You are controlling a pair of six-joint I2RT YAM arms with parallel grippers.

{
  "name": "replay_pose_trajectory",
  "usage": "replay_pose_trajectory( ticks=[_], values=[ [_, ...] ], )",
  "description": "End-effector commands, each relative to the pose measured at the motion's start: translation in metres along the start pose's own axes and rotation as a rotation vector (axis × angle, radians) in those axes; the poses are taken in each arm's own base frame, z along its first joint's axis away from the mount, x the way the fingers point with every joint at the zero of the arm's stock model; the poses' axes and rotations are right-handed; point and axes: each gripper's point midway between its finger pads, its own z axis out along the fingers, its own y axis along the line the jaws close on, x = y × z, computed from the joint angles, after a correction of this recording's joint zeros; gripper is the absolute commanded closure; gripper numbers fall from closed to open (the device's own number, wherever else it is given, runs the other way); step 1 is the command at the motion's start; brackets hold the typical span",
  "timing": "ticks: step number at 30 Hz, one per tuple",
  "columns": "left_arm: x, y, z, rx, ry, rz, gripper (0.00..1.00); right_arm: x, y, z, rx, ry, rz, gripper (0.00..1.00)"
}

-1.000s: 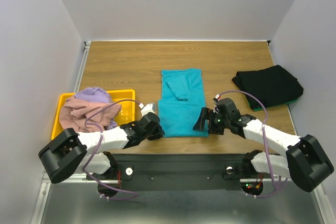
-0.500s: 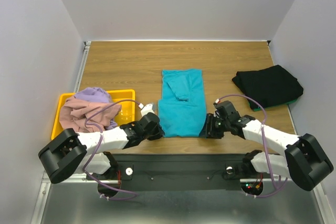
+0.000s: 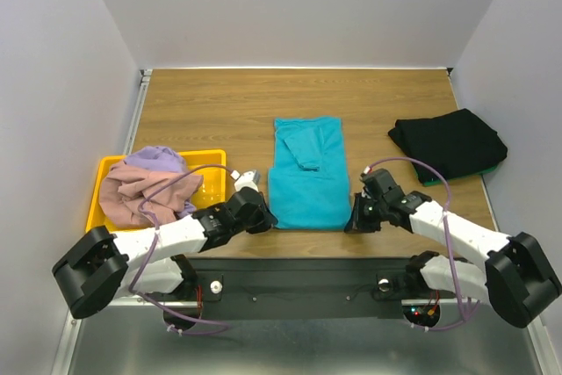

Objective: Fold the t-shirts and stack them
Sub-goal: Fold the tshirt

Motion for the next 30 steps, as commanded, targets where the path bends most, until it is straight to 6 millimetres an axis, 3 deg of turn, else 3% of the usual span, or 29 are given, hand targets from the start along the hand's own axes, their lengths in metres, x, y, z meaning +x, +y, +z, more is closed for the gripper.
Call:
replay_pose_trajectory(
  ticks=[1, 6, 12, 15, 19, 21, 24, 30],
  values=[
    [-0.025, -0.027, -0.014, 0.074, -0.071, 0.042, 1.00, -0.044, 0.028, -0.029, -0.036, -0.173, -0.070, 0.99],
    [-0.062, -0.047, -0.026, 0.075, -0.195, 0.055, 1.00, -0.080, 0.050, -0.054, -0.046, -0.312, -0.073, 1.00],
    [-0.129, -0.084, -0.043, 0.083, -0.356, 0.090, 1.00, -0.137, 0.075, -0.083, -0.013, -0.484, -0.061, 1.00],
    [-0.165, -0.088, -0.042, 0.072, -0.397, 0.093, 1.00, -0.168, 0.086, -0.099, 0.018, -0.580, -0.093, 1.00],
    [-0.192, -0.095, -0.032, 0.085, -0.387, 0.112, 1.00, -0.205, 0.093, -0.124, 0.074, -0.724, -0.092, 1.00],
    [-0.205, -0.089, -0.022, 0.068, -0.389, 0.124, 1.00, -0.217, 0.098, -0.125, 0.081, -0.752, -0.096, 1.00],
    [-0.232, -0.101, -0.018, 0.088, -0.408, 0.145, 1.00, -0.234, 0.107, -0.125, 0.083, -0.784, -0.102, 1.00],
    [-0.255, -0.107, -0.001, 0.081, -0.409, 0.163, 1.00, -0.277, 0.116, -0.128, 0.133, -0.836, -0.135, 1.00]
  ],
)
